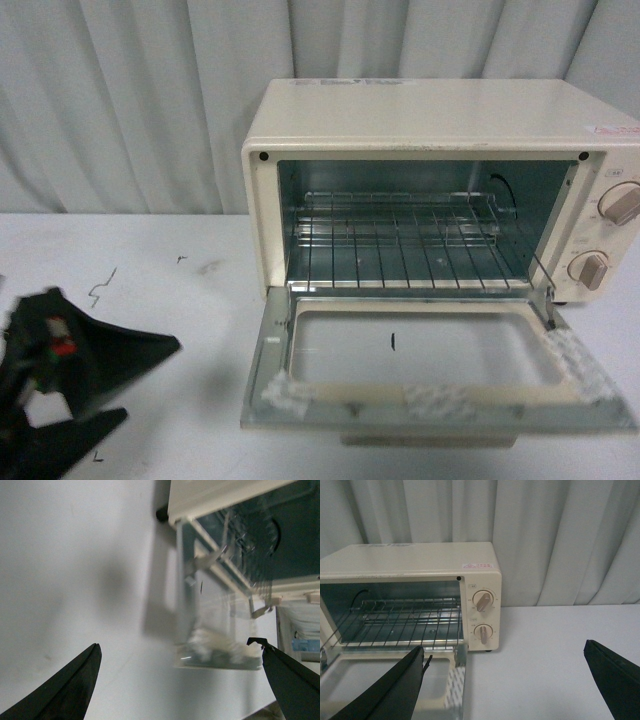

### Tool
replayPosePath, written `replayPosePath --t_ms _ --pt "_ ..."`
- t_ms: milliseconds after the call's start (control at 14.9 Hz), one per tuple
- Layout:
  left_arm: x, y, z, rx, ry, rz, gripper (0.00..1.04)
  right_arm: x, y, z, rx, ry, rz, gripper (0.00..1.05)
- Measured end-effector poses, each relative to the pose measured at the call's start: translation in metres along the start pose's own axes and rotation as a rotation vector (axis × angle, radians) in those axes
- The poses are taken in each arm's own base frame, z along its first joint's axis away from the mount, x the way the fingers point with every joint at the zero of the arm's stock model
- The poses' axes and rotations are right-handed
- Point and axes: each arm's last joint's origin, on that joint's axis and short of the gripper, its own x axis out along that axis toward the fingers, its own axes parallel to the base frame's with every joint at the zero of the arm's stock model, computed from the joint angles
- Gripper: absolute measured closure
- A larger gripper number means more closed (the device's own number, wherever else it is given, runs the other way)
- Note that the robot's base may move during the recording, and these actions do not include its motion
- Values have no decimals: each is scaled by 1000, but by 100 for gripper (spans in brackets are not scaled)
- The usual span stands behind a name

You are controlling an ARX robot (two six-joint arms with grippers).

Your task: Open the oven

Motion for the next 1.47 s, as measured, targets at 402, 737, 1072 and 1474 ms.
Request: replayPosePath --t_ms 402,737,1072,1474 --pt "-61 -21 38 225 -212 13 7 0 0 0 0 0 0 6" --pt "-85 -48 26 709 -680 177 37 0 0 0 0 0 0 6" --pt "-105 -41 7 868 -719 288 102 0 0 0 0 0 0 6" --pt "-123 -41 -9 869 -717 289 103 0 0 0 0 0 0 6"
